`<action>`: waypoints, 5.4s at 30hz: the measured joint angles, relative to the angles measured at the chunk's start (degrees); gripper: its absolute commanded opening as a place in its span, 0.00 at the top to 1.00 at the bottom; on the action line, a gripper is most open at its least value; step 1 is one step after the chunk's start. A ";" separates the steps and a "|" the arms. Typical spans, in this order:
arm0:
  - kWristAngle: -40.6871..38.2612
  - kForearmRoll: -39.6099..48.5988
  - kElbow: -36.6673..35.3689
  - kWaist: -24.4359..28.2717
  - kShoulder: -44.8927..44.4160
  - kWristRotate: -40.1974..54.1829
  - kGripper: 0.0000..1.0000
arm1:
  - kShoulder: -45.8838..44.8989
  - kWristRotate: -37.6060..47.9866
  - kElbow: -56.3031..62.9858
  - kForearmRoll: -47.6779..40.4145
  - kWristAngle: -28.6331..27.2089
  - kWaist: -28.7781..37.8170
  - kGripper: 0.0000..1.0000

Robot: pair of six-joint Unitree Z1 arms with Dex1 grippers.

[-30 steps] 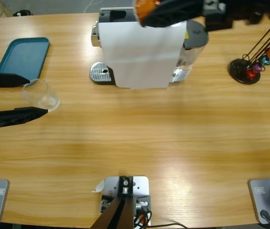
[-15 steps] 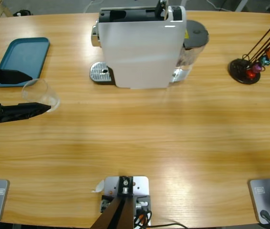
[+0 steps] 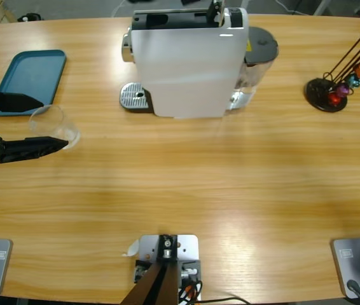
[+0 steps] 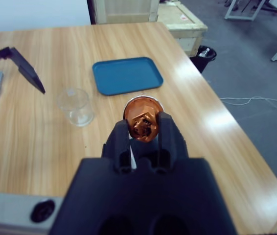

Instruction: Pour coffee

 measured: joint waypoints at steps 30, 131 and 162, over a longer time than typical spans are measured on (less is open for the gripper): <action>0.00 0.00 0.01 0.00 0.00 0.00 0.03 | 1.36 4.42 6.26 -6.81 -0.40 0.09 1.00; 0.00 -0.91 1.36 0.00 0.98 0.00 0.03 | 20.51 28.45 -61.66 69.05 -52.53 19.48 0.10; 0.00 -0.91 2.12 0.00 0.49 0.00 0.03 | 23.57 28.06 -65.50 71.30 -52.52 20.54 0.10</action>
